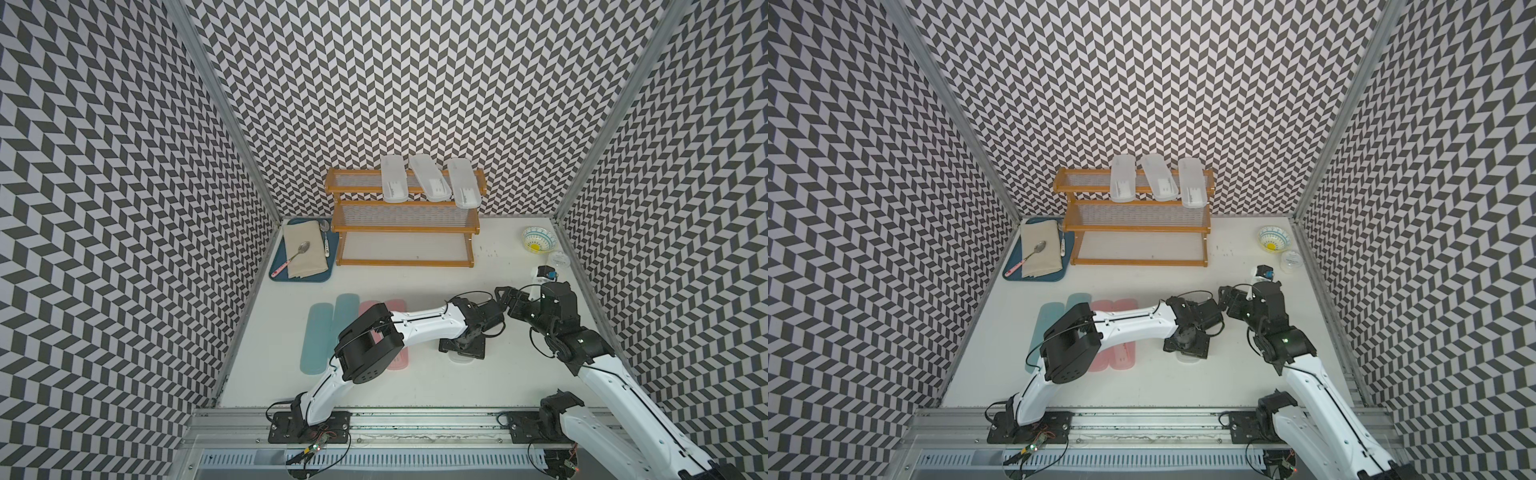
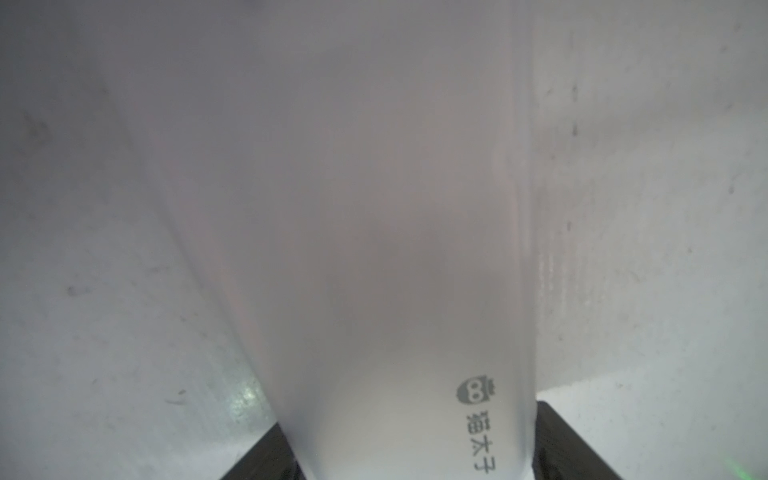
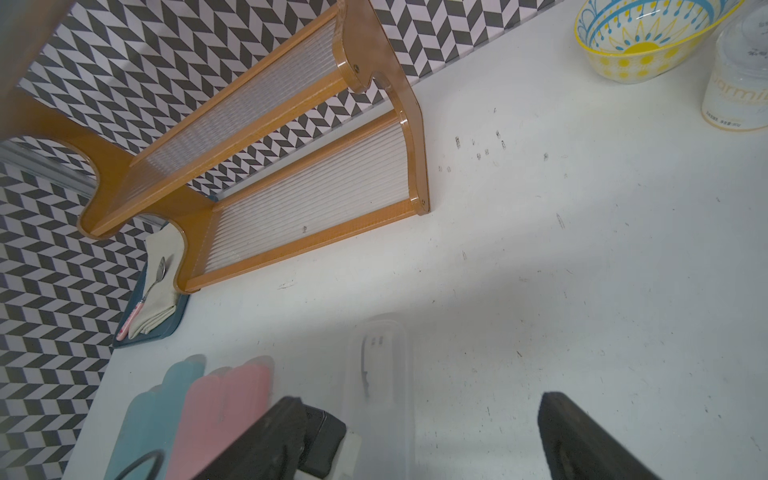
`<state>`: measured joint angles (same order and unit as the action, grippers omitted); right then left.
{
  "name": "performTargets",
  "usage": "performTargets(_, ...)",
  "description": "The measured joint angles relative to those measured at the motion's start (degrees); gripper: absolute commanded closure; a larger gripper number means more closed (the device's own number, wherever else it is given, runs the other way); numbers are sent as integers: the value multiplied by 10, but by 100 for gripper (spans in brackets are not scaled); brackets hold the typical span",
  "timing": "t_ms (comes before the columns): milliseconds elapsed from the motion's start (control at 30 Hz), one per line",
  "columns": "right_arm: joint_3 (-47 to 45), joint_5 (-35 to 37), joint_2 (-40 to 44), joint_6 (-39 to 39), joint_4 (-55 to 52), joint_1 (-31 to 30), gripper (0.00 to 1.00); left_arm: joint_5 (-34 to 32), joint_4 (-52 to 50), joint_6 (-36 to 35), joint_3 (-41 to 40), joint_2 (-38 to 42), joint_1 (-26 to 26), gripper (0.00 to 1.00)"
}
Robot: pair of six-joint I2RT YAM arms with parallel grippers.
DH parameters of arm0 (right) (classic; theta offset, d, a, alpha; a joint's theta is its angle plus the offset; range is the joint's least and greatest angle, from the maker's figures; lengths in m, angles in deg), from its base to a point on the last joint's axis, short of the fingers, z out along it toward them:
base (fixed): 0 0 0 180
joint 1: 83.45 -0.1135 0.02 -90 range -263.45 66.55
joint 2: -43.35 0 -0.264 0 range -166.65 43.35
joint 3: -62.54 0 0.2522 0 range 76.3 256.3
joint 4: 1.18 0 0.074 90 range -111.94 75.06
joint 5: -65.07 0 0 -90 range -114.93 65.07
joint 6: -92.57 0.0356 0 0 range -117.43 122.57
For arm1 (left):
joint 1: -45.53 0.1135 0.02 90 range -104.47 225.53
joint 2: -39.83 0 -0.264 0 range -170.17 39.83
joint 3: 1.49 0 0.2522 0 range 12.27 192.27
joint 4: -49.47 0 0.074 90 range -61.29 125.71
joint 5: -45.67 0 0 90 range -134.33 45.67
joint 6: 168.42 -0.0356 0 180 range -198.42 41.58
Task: Place the pencil cases on the shelf according to color
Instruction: Pick up the pencil case from the center of the board.
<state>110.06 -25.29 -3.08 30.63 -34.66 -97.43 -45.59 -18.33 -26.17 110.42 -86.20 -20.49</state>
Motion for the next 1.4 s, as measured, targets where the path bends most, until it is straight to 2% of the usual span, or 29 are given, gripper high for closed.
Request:
performTargets(67, 0, -2, 0, 0, 0, 0, 8, -14, 1, -1, -17, 11, -2, 15)
performTargets(167, -2, -5, 0, 0, 0, 0, 8, -43, -14, 0, -59, 31, -4, 9)
performTargets(433, -2, -7, 0, -1, 0, 0, 8, -73, -10, -13, -101, 59, -3, 2)
performTargets(533, -2, -8, 0, -1, 0, 0, 8, -71, 3, -16, -112, 65, -2, 4)
performTargets(733, -2, -8, -1, -2, 0, 0, 9, -52, 41, -21, -131, 74, 0, 25)
performTargets(833, -2, -7, -1, -3, 0, 0, 9, -51, 43, -26, -131, 75, 0, 29)
performTargets(1067, -2, -7, -1, -3, 0, 0, 9, -61, 38, -29, -130, 78, 2, 31)
performTargets(1200, -2, -7, -1, -6, 3, 0, 9, -89, -6, -40, -126, 86, 9, 30)
performTargets(1400, -9, -20, -1, -17, 22, 0, 9, -148, -115, -66, -29, 129, 56, 29)
